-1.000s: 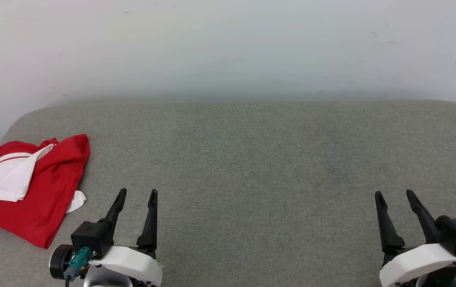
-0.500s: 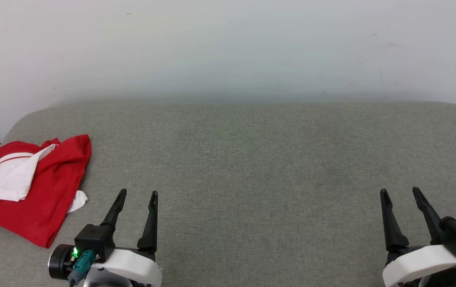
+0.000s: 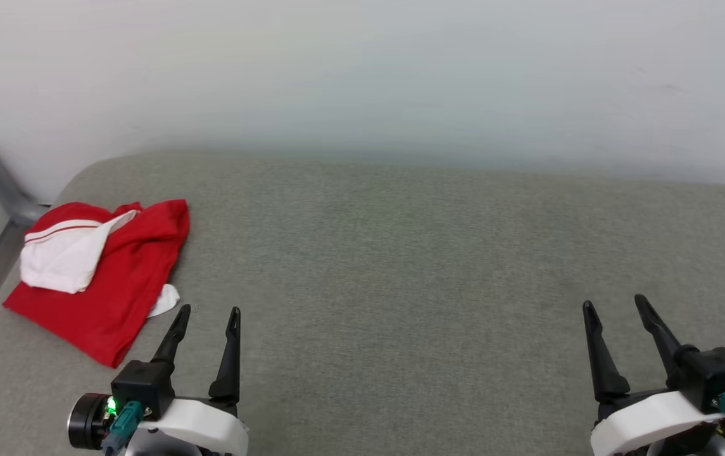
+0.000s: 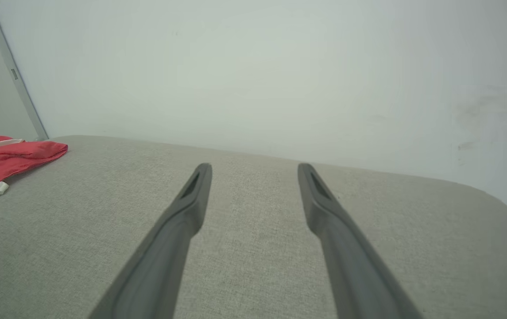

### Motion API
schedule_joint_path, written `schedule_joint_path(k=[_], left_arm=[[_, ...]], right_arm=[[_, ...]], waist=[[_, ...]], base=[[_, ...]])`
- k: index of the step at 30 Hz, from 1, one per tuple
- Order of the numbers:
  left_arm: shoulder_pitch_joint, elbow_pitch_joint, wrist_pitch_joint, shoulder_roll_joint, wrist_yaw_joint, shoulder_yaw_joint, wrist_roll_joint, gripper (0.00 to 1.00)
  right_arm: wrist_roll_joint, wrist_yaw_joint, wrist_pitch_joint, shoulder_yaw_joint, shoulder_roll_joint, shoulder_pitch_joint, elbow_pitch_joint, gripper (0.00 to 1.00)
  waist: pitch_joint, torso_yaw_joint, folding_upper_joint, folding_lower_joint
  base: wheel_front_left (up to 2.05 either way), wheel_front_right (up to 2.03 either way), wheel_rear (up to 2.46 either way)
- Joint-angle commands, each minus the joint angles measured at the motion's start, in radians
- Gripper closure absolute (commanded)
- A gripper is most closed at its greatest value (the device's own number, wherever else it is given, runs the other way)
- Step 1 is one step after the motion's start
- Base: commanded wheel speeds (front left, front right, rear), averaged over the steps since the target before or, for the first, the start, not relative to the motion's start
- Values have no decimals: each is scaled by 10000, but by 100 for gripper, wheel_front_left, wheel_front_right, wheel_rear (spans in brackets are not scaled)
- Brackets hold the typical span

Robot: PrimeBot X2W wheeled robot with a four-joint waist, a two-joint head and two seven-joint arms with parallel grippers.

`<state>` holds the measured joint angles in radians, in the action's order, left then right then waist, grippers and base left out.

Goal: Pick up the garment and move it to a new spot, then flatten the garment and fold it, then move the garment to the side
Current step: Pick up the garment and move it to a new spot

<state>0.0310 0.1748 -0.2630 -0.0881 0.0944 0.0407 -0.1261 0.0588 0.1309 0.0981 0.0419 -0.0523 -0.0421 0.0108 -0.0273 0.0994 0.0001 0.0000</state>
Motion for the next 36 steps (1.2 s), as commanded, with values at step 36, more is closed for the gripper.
schedule_joint_path(k=[36], left_arm=[[-159,31,-26,103,289,-990,189,0]], right_arm=[[249,-3,167,-893,27,384,-226,0]], waist=[[-70,3146,-1,0]], base=[[0,0,0]])
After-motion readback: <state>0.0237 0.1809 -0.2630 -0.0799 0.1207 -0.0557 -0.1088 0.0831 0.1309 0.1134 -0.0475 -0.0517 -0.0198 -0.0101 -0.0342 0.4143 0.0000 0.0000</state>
